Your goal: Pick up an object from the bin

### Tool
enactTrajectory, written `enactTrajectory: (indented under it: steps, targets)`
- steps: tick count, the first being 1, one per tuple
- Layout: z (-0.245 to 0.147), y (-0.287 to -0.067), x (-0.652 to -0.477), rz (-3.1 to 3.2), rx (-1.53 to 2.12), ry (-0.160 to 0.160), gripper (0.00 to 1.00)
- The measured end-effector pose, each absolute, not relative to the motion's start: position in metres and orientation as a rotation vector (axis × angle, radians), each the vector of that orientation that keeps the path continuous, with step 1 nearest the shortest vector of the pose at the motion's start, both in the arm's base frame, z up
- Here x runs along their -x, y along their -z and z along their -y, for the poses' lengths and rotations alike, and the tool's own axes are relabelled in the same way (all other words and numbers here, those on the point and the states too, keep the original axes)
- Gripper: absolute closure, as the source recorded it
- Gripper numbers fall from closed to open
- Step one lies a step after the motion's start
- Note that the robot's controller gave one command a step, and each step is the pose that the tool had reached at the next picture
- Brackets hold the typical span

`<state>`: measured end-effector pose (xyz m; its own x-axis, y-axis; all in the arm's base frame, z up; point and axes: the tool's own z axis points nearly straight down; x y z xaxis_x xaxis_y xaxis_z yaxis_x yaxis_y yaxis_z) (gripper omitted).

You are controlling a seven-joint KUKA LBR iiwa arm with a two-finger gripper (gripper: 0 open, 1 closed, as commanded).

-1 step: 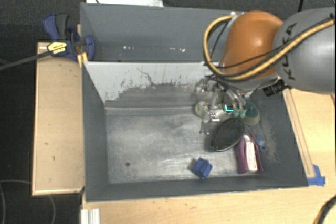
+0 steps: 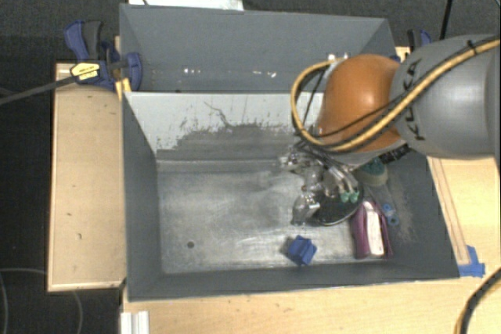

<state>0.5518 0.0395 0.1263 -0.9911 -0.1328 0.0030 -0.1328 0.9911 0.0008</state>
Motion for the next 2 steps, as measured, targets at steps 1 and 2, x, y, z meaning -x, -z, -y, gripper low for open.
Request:
enactTrajectory:
  steps: [1,2]
  targets:
    - [0.040,-0.070,-0.501,3.122,-0.410,-0.003,0.00]
    - [0.024,-0.072,-0.489,3.148,-0.123,-0.001,0.00]
